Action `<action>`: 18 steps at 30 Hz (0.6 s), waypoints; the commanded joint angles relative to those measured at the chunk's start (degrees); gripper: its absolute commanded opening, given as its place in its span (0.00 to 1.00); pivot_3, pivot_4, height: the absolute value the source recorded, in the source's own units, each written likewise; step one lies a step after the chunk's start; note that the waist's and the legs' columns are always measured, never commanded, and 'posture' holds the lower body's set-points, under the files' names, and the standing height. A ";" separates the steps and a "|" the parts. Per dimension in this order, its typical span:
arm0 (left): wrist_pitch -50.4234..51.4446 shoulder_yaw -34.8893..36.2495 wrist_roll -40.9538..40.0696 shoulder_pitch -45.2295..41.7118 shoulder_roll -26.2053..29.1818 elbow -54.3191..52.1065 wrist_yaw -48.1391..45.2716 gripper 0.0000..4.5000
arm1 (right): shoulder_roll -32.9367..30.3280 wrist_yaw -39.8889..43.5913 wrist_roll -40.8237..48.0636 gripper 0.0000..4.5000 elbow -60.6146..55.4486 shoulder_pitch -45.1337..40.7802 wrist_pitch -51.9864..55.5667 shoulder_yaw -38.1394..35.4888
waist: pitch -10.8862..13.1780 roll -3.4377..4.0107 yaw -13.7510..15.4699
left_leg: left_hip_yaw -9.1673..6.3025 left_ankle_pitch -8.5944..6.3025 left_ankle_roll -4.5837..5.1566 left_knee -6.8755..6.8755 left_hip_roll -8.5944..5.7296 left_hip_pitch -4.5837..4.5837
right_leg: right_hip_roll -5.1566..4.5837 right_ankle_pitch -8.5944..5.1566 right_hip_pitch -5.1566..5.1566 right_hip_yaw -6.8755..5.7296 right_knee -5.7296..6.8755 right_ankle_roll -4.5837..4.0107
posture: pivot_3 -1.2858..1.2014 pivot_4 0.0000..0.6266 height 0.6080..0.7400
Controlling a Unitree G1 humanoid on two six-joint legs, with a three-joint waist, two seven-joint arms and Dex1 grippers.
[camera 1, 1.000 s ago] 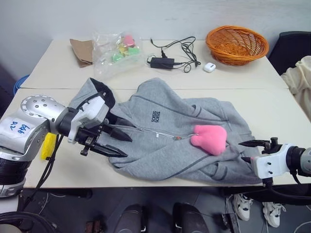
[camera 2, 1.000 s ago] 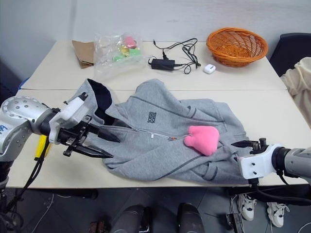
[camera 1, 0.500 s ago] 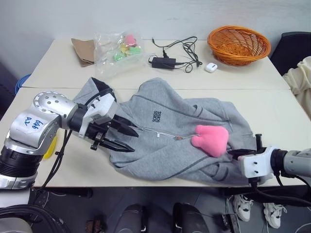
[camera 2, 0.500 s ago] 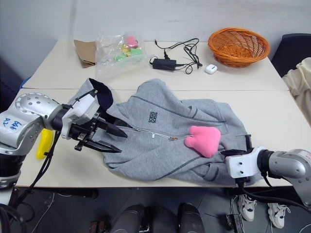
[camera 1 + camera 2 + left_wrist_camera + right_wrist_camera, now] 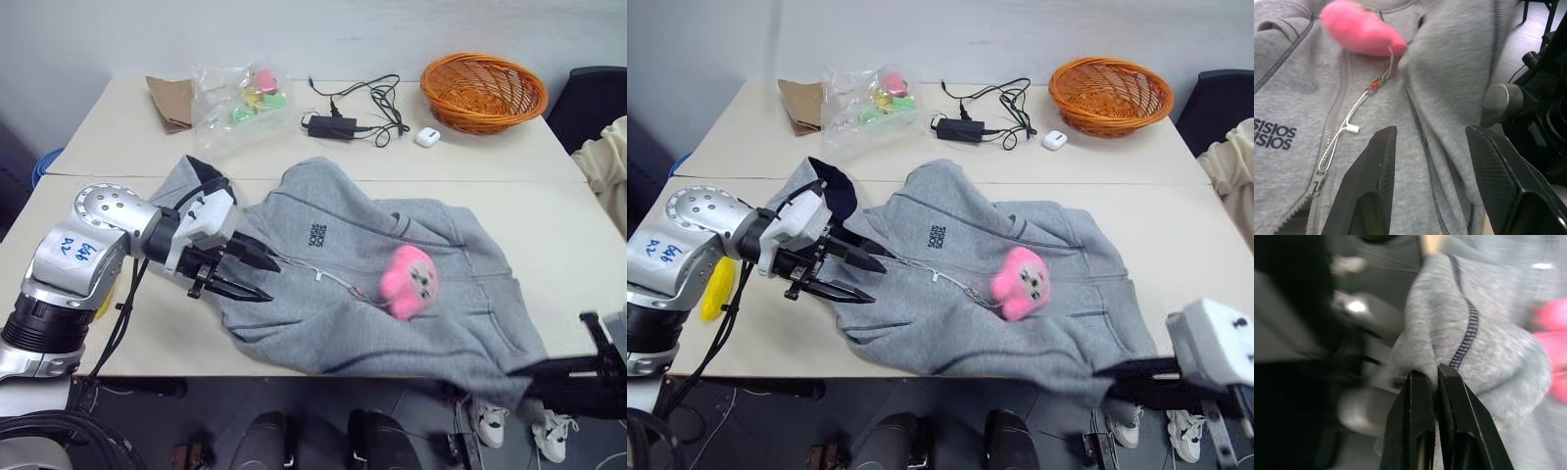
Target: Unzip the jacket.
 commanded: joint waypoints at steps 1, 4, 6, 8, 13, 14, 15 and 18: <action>-2.71 0.08 1.54 -0.53 0.12 1.61 -1.23 0.52 | 4.93 5.06 -3.78 0.01 -8.08 8.06 -1.54 -1.71 | 0.00 0.00 0.18 | 0.02 -0.02 0.00 0.00 -0.01 -0.01 | 0.01 0.00 0.00 0.00 -0.07 0.00 | 0.52 0.24 1.00; -5.43 -0.37 3.62 -0.78 0.03 4.00 -1.69 0.52 | 7.54 -0.21 -12.99 0.01 -9.56 9.92 -7.27 4.51 | -0.06 -0.09 0.11 | 0.12 -0.03 0.01 0.01 -0.04 0.00 | 0.05 0.04 -0.03 0.06 -0.17 0.08 | 0.52 0.24 1.00; -7.60 -0.53 5.21 -1.32 -0.29 6.36 -1.67 0.52 | 7.49 -5.47 -16.70 0.01 -8.81 8.11 -8.09 8.02 | -0.08 -0.13 -0.35 | 0.22 -0.04 0.03 0.00 -0.06 0.04 | 0.07 0.10 -0.03 0.17 -0.20 0.17 | 0.52 0.24 1.00; -9.90 -0.64 6.68 -2.12 -0.62 9.02 -1.90 0.52 | 6.49 -7.52 -12.41 0.13 -7.83 5.86 -4.44 7.19 | -0.08 -0.13 -0.48 | 0.23 -0.04 0.02 0.00 -0.06 0.05 | 0.03 0.11 -0.08 0.21 -0.16 0.18 | 0.52 0.24 1.00; -14.66 -1.04 9.41 -4.22 -1.45 14.69 -3.36 0.52 | 3.83 -7.09 -4.03 0.51 -6.47 0.46 -1.29 3.24 | -0.08 -0.13 -0.46 | 0.18 -0.07 -0.09 -0.07 -0.01 0.03 | 0.07 0.04 -0.13 0.14 -0.15 0.05 | 0.52 0.24 1.00; -15.62 -1.12 9.83 -4.78 -1.69 15.77 -3.74 0.52 | 2.53 -8.65 -1.14 0.58 -5.35 -2.39 -0.51 2.92 | -0.07 -0.13 -0.47 | 0.18 -0.07 -0.09 -0.07 -0.01 0.02 | 0.09 0.04 -0.13 0.13 -0.13 0.05 | 0.52 0.24 1.00; -16.55 -1.16 10.20 -5.25 -1.98 16.68 -4.08 0.52 | 1.39 -10.04 1.25 0.65 -4.33 -5.06 0.13 2.87 | -0.06 -0.15 -0.48 | 0.20 -0.07 -0.07 -0.05 -0.02 0.02 | 0.09 0.05 -0.12 0.14 -0.04 0.06 | 0.52 0.24 1.00; -20.41 -2.29 12.62 -7.37 -3.26 20.50 -4.84 0.52 | -3.51 -16.33 5.48 0.72 0.80 -16.03 0.36 7.01 | -0.06 -0.16 -0.56 | 0.20 -0.06 -0.02 -0.01 -0.04 0.04 | -0.01 0.06 -0.09 0.13 -0.17 0.09 | 0.52 0.24 1.00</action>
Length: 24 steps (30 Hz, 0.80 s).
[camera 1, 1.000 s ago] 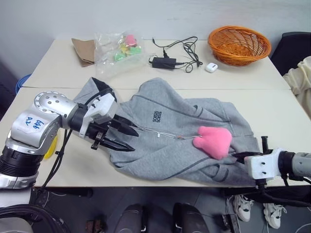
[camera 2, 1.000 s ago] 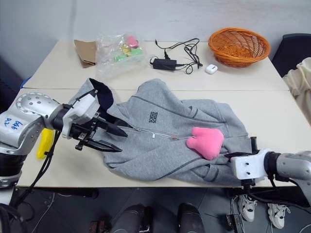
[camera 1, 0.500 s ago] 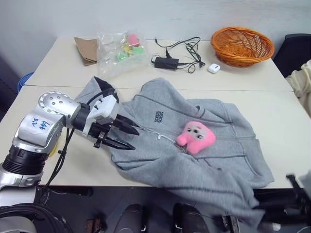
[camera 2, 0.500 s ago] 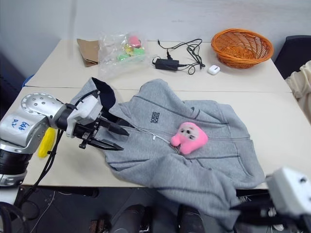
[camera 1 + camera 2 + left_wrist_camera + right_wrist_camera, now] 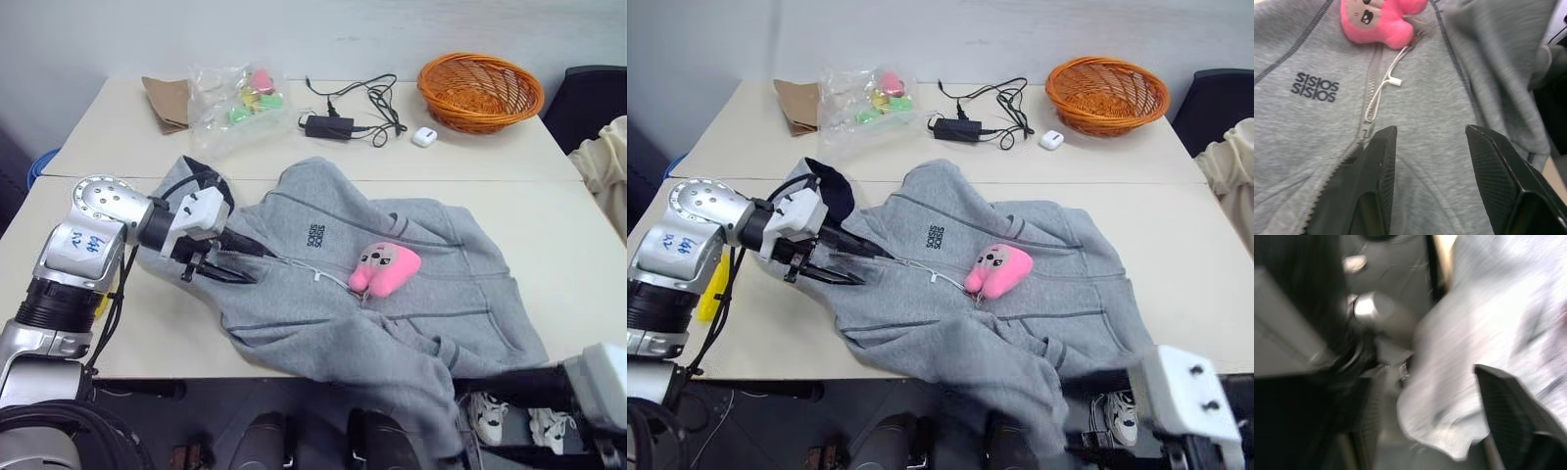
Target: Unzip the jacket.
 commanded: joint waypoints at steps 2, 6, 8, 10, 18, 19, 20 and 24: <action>-6.57 -1.85 3.53 -4.12 -2.26 5.14 -2.03 0.52 | -5.63 -9.05 0.36 0.72 7.15 -13.57 -2.97 8.90 | 0.00 0.00 -0.07 | 0.00 0.00 0.00 0.00 0.00 0.00 | -0.07 0.00 -0.03 -0.03 0.01 0.00 | 0.52 0.24 1.00; -11.87 -3.79 6.66 -7.52 -6.26 11.57 -1.12 0.52 | -7.34 -17.01 -22.27 0.72 14.02 -27.16 -17.67 31.88 | 0.01 -0.01 -0.10 | -0.03 0.01 0.00 -0.02 -0.05 -0.15 | -0.19 -0.01 -0.16 -0.13 -0.03 -0.02 | 0.52 0.24 1.00; -15.46 -4.73 8.68 -8.98 -8.51 15.61 -0.17 0.52 | -6.76 -18.72 -40.78 0.72 20.20 -32.95 -32.58 45.08 | 0.01 -0.01 -0.23 | 0.10 0.02 0.02 0.02 -0.11 -0.20 | -0.14 0.00 -0.22 -0.11 0.02 0.00 | 0.52 0.24 1.00; -17.87 -5.09 10.11 -9.94 -10.33 18.93 0.38 0.52 | -3.80 -20.49 -51.18 0.72 25.71 -38.83 -41.57 53.50 | 0.00 -0.03 -0.30 | 0.35 0.07 0.12 0.06 -0.19 -0.36 | 0.23 0.02 -0.48 -0.13 0.37 0.05 | 0.52 0.24 1.00; -21.87 -4.38 12.05 -10.85 -12.77 25.04 0.10 0.52 | 5.24 -25.46 -68.41 0.72 41.60 -52.76 -59.73 65.67 | 0.02 -0.04 -0.97 | 0.64 0.19 0.30 0.30 -0.17 -1.01 | 0.28 0.10 -1.25 -0.29 0.68 0.20 | 0.52 0.24 1.00; -21.77 -4.21 12.00 -10.79 -12.74 25.08 -0.05 0.52 | 5.96 -25.69 -68.82 0.72 42.39 -53.30 -60.56 65.92 | 0.02 -0.04 -0.94 | 0.62 0.19 0.30 0.31 -0.17 -1.00 | 0.28 0.10 -1.21 -0.31 0.68 0.20 | 0.52 0.24 1.00; -21.80 -4.06 11.98 -10.69 -12.66 25.14 -0.21 0.52 | 6.77 -26.00 -69.41 0.72 43.13 -53.97 -61.37 66.32 | 0.02 -0.04 -0.92 | 0.61 0.19 0.31 0.32 -0.17 -0.99 | 0.27 0.10 -1.20 -0.31 0.67 0.20 | 0.52 0.24 1.00; -22.14 -3.48 12.16 -10.05 -12.24 25.47 -0.04 0.52 | 9.11 -25.64 -72.07 0.72 44.74 -55.21 -64.45 68.53 | 0.02 -0.04 -1.14 | 0.58 0.20 0.32 0.33 -0.16 -0.99 | 0.27 0.10 -1.17 -0.33 0.68 0.21 | 0.52 0.24 1.00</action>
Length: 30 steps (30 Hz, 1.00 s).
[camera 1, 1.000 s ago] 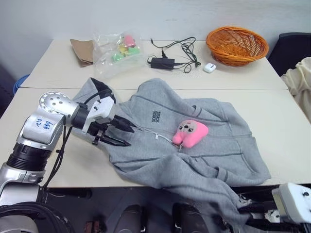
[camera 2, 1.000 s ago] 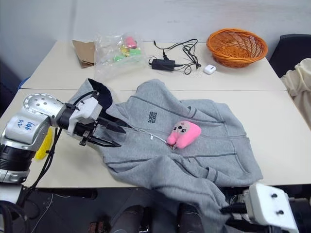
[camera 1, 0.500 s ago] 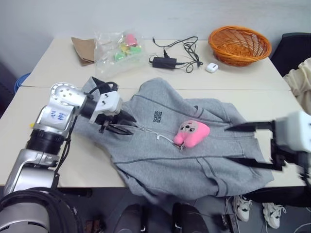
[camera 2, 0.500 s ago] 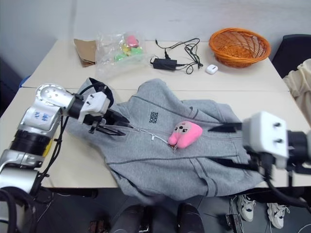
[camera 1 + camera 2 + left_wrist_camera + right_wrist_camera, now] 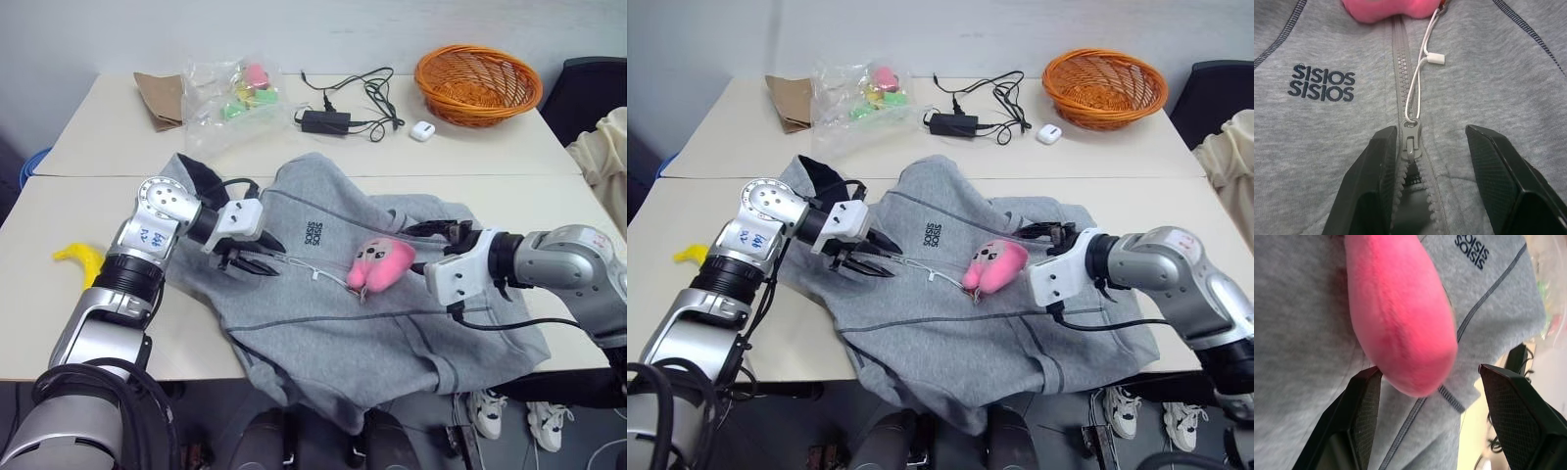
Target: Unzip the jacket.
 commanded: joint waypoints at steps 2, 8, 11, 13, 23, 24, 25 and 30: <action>-1.04 1.68 0.03 -0.15 0.88 -0.03 0.07 0.52 | -0.66 0.23 -2.47 0.72 0.37 -0.16 -4.85 0.56 | 0.00 0.00 -0.08 | -0.02 0.00 0.00 0.00 0.00 0.00 | 0.00 0.00 0.00 -0.01 0.00 0.00 | 0.52 0.24 1.00; -2.78 1.04 1.38 -0.48 0.23 2.54 1.07 0.52 | -1.51 1.09 -2.51 0.72 1.16 0.48 -6.49 -0.57 | 0.00 0.00 -0.38 | -0.02 0.00 0.00 0.00 0.00 0.02 | 0.00 0.00 0.03 -0.02 0.00 0.00 | 0.52 0.24 1.00; -4.56 0.12 3.24 -0.76 -1.05 5.57 2.44 0.52 | 0.63 0.74 -2.43 0.72 0.82 -0.01 -5.71 0.34 | 0.00 0.00 -0.39 | -0.02 0.00 0.00 0.00 0.01 0.04 | 0.00 0.00 0.03 -0.02 0.01 0.00 | 0.52 0.24 1.00; -4.59 0.02 3.93 -1.07 -2.21 7.14 3.13 0.52 | 2.08 0.29 -2.97 0.72 1.31 -0.49 -5.45 1.07 | 0.00 0.00 -0.37 | -0.02 0.00 0.00 0.01 0.01 0.05 | 0.01 0.00 0.06 -0.02 0.01 0.00 | 0.52 0.24 1.00; -8.49 -1.58 8.63 -0.93 -5.25 13.39 6.88 0.52 | 6.98 -1.07 -6.52 0.64 4.04 -2.40 -6.11 3.13 | -0.01 0.00 -0.30 | -0.03 0.01 0.01 0.03 0.00 0.09 | -0.01 0.00 0.12 -0.03 0.03 0.00 | 0.52 0.24 1.00; -8.87 -1.61 8.89 -0.99 -5.24 13.90 7.02 0.52 | 7.16 -1.00 -6.39 0.60 4.00 -2.43 -6.11 3.02 | -0.01 0.00 -0.28 | -0.03 0.01 0.01 0.03 0.00 0.11 | -0.01 0.00 0.14 -0.04 0.04 0.00 | 0.52 0.24 1.00; -9.19 -1.61 9.07 -1.02 -5.23 14.32 7.12 0.52 | 7.27 -0.96 -6.19 0.54 3.85 -2.38 -5.98 2.80 | -0.01 0.00 -0.28 | -0.04 0.01 0.02 0.03 0.00 0.12 | -0.01 0.00 0.14 -0.04 0.05 0.00 | 0.52 0.24 1.00; -10.39 -1.55 9.44 -1.18 -4.90 16.09 7.30 0.52 | 6.51 -0.73 -5.11 0.19 2.61 -1.41 -4.56 1.04 | -0.01 0.00 -0.30 | -0.04 0.02 0.01 0.06 0.00 0.20 | -0.02 0.00 0.20 -0.02 0.09 0.00 | 0.52 0.24 1.00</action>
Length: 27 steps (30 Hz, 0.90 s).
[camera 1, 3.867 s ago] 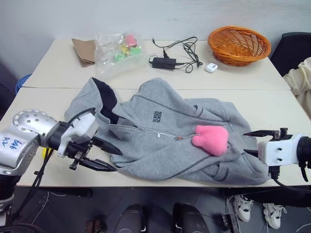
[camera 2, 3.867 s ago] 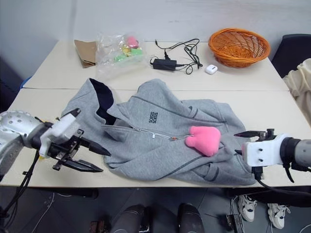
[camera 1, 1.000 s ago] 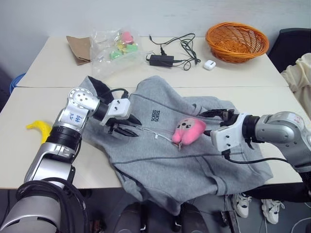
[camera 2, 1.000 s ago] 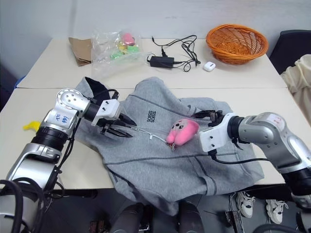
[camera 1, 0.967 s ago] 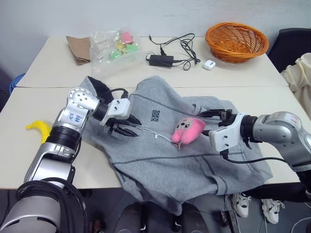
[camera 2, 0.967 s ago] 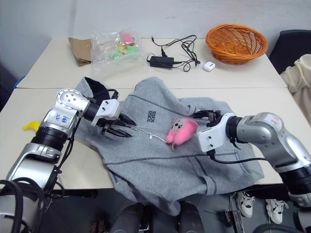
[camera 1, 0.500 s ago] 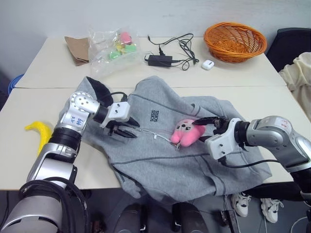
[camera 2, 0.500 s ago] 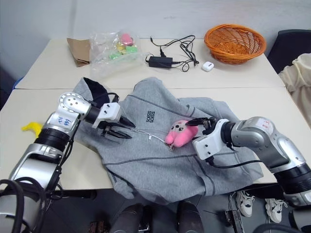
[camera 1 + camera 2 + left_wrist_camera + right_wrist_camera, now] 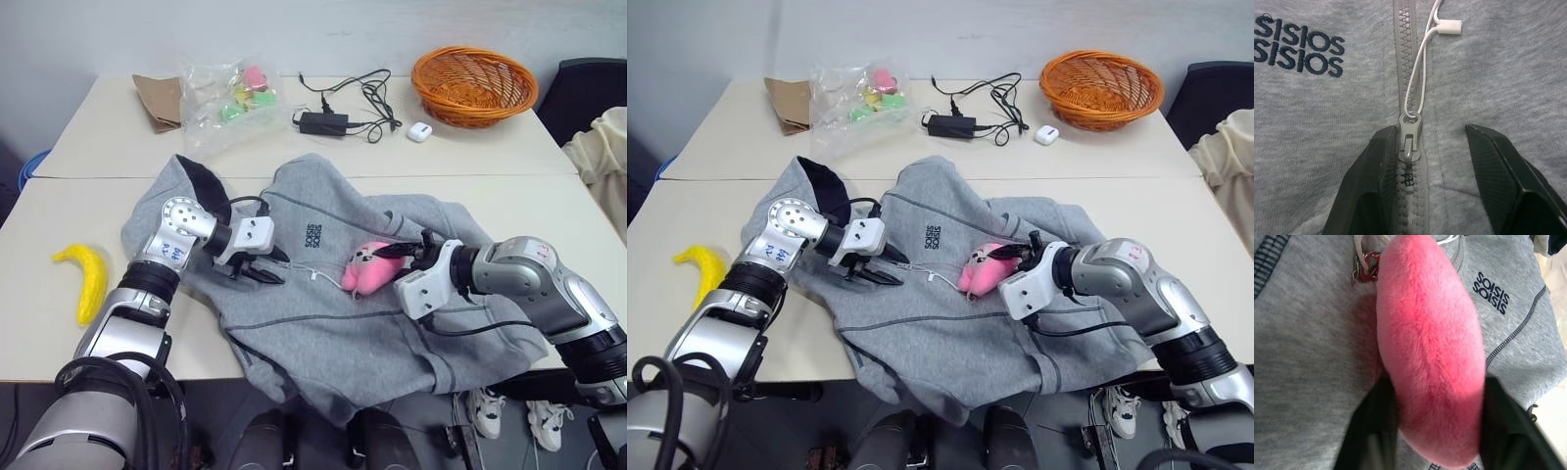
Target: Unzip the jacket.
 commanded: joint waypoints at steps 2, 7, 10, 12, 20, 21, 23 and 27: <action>-0.92 -0.55 2.53 0.10 0.69 2.33 1.27 0.52 | -1.32 0.03 3.01 0.07 -3.07 1.05 2.41 -3.73 | 0.00 0.00 -0.02 | -0.01 0.00 0.00 0.00 0.00 0.00 | 0.00 0.00 0.00 0.00 0.01 0.00 | 0.52 0.24 1.00; -2.17 -0.95 3.25 0.55 1.28 3.35 1.78 0.52 | -2.08 1.93 16.81 0.00 -11.99 8.83 20.02 -16.15 | 0.00 0.00 0.12 | -0.05 0.01 0.00 0.00 -0.01 0.00 | -0.02 0.00 0.02 -0.03 0.00 0.00 | 0.52 0.24 1.00; -2.62 -0.99 3.37 0.79 1.42 3.80 2.07 0.52 | -3.94 2.81 22.90 0.00 -15.63 14.64 29.57 -26.83 | -0.01 0.00 0.18 | -0.09 0.02 0.00 0.01 0.00 0.02 | -0.02 0.00 0.05 -0.05 0.02 0.00 | 0.52 0.24 1.00; -2.89 -1.03 3.42 1.05 1.47 3.94 2.28 0.52 | -4.56 2.45 26.67 0.00 -15.86 17.68 36.05 -34.77 | -0.02 -0.01 0.28 | -0.13 0.02 -0.01 0.01 0.00 0.06 | -0.02 0.01 0.12 -0.07 0.01 0.00 | 0.52 0.24 1.00; -3.22 -0.88 3.48 1.55 1.52 4.43 2.99 0.52 | -6.37 -0.77 33.29 0.00 -4.59 20.12 49.58 -50.98 | -0.04 0.03 0.20 | -0.11 0.01 -0.01 -0.04 0.00 0.27 | -0.08 0.01 0.27 0.00 0.00 -0.01 | 0.52 0.24 1.00; -3.27 -0.89 3.48 1.69 1.51 4.35 3.08 0.52 | -7.45 -2.14 32.97 0.00 0.74 19.32 49.87 -52.72 | -0.04 0.03 0.23 | -0.11 0.01 -0.01 -0.04 0.00 0.27 | -0.09 0.01 0.27 0.01 0.00 -0.01 | 0.52 0.24 1.00; -3.30 -0.91 3.44 1.89 1.48 4.13 3.20 0.52 | -9.94 -4.67 32.58 0.00 10.45 17.39 49.75 -54.81 | -0.04 0.03 0.27 | -0.09 0.00 0.00 -0.03 -0.02 0.28 | -0.13 0.01 0.29 0.02 0.00 -0.01 | 0.52 0.24 1.00; -3.40 -0.77 3.41 1.99 1.30 3.78 3.52 0.52 | -16.41 -10.62 32.05 0.00 32.02 9.81 46.56 -55.05 | -0.12 0.28 -0.22 | 0.00 0.00 -0.01 -0.20 -0.02 0.53 | -0.38 -0.01 0.42 0.12 -0.06 -0.03 | 0.52 0.24 1.00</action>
